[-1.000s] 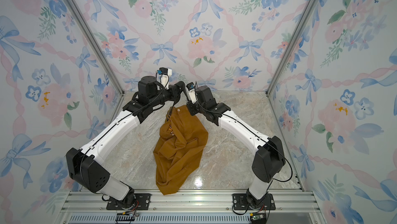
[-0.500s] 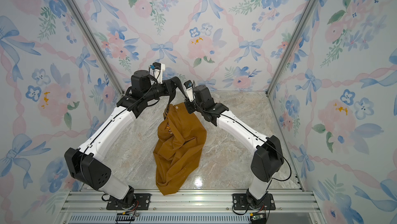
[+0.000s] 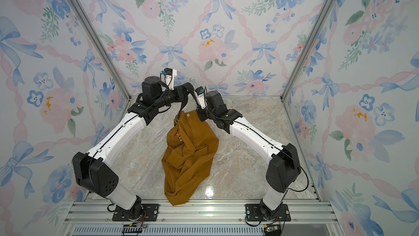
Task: Remove the belt from the trousers
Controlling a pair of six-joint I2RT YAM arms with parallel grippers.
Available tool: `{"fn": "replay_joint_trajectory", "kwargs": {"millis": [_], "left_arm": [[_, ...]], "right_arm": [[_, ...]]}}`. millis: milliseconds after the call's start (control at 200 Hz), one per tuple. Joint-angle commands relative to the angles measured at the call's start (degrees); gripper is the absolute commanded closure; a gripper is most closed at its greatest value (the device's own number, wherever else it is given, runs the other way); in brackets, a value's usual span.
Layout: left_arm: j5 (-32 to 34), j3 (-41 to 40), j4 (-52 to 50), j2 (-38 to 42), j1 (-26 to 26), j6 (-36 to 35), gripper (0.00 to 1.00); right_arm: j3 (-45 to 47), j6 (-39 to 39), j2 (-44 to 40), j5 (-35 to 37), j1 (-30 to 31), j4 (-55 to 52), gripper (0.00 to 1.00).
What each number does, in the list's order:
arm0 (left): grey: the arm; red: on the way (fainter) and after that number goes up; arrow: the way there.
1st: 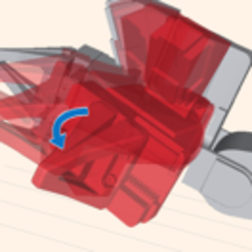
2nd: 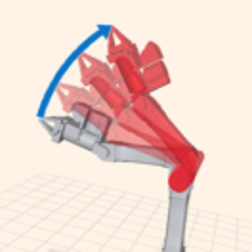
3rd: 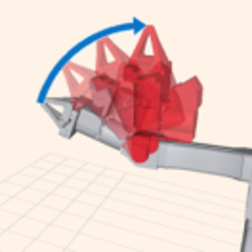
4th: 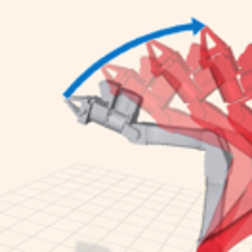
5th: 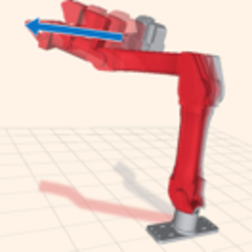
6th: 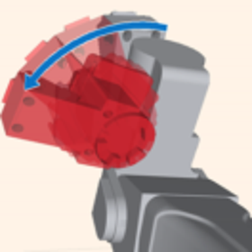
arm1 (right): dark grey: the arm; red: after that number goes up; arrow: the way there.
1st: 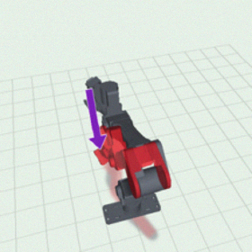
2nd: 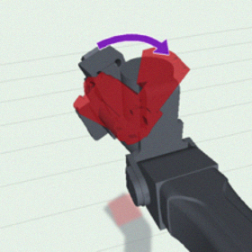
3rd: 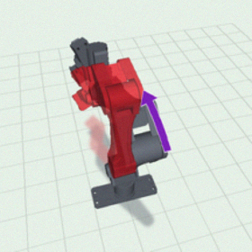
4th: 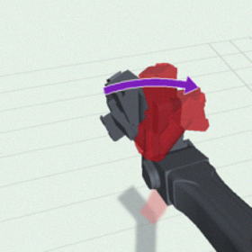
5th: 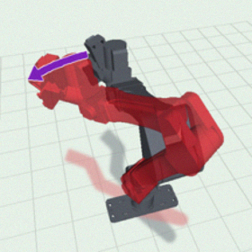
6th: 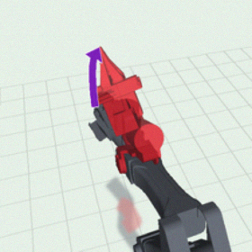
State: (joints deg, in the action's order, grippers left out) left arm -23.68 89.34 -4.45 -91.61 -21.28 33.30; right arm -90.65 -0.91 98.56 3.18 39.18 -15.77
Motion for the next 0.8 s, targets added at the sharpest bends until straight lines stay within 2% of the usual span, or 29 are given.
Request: {"fn": "replay_joint_trajectory", "kwargs": {"millis": [0, 105, 300, 375, 475, 680, 795], "left_arm": [[-1.2, 1.1, 8.3, 1.2, 0.1, 1.7, 1.00], [-1.3, 0.9, 8.3, 1.2, 0.0, 1.8, 1.00], [-1.1, 0.7, 8.3, 1.0, -0.2, 1.7, 1.00], [-1.1, 0.6, 8.3, 0.9, -0.2, 1.7, 1.00], [-1.2, 0.7, 8.3, 0.9, -0.3, 1.7, 1.00], [-1.6, 0.6, 8.4, 0.8, 0.4, 0.5, 1.00], [-0.8, -0.9, 8.4, 0.7, 0.1, -6.1, 1.00]], "right_arm": [[-0.2, 0.2, -0.4, -1.9, 0.3, -5.1, 0.84], [-0.7, 0.0, -0.2, -1.9, 0.3, -5.2, 0.81], [-1.4, -0.1, -0.1, -2.1, 0.3, -5.5, 0.82], [-1.4, -0.3, -0.2, -2.1, 0.3, -5.7, 0.86], [-1.0, -0.3, -0.2, -1.9, 0.3, -5.5, 1.00], [1.7, 0.5, -2.0, -1.7, -0.4, -3.2, 1.00], [3.0, 0.5, -3.5, 0.6, -0.5, -1.6, 1.00]]}}
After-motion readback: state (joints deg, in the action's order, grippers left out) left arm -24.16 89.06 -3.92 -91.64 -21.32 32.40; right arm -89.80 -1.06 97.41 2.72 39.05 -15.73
